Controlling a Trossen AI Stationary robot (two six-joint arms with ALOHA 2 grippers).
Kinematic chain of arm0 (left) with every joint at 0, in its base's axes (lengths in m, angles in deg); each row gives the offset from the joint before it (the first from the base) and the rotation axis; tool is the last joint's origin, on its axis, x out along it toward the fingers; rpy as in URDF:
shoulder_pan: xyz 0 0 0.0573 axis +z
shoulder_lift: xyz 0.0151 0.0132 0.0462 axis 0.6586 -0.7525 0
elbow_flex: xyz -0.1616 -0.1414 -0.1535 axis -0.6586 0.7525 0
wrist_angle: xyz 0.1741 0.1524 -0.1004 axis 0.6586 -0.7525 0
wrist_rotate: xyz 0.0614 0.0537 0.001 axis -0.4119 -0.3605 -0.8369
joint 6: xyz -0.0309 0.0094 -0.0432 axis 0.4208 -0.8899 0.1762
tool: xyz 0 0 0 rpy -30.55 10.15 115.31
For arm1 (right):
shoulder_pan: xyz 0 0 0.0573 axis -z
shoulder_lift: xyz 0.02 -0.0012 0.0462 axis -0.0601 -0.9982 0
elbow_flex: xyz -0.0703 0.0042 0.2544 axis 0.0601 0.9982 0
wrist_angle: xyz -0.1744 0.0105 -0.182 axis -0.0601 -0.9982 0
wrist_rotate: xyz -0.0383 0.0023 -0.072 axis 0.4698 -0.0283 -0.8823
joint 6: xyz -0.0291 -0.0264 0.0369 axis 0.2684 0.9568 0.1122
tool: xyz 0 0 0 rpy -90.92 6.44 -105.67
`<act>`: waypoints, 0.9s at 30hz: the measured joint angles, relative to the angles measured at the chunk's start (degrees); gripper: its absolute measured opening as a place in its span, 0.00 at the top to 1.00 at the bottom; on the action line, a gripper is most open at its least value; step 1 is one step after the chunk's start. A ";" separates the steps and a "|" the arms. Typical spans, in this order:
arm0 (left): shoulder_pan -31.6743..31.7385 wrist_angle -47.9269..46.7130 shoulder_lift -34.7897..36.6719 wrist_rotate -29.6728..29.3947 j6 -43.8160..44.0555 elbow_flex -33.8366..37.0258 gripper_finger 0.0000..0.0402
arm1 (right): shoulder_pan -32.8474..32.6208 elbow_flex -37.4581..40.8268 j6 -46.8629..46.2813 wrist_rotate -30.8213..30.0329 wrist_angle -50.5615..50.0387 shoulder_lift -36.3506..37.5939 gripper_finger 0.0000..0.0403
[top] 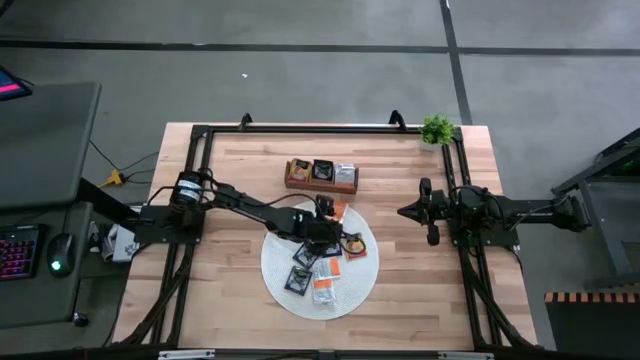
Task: Pick & Place Tea
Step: Put the white tea bag into the right section of the wooden organizer
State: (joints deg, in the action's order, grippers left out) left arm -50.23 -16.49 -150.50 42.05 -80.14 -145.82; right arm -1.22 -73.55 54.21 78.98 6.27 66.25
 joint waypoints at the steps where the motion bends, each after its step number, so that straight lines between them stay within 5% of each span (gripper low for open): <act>1: -0.02 0.77 -0.05 0.00 0.00 -0.01 0.35 | -0.01 0.00 0.01 0.00 0.00 -0.02 0.97; 27: 1.98 4.94 -3.08 -8.87 -2.95 -0.15 0.35 | 0.00 0.00 0.00 -0.01 0.00 -0.39 0.97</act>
State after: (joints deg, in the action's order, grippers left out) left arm -48.24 -11.56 -153.58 33.18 -83.09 -145.98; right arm -1.21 -73.56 54.22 78.97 6.27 65.86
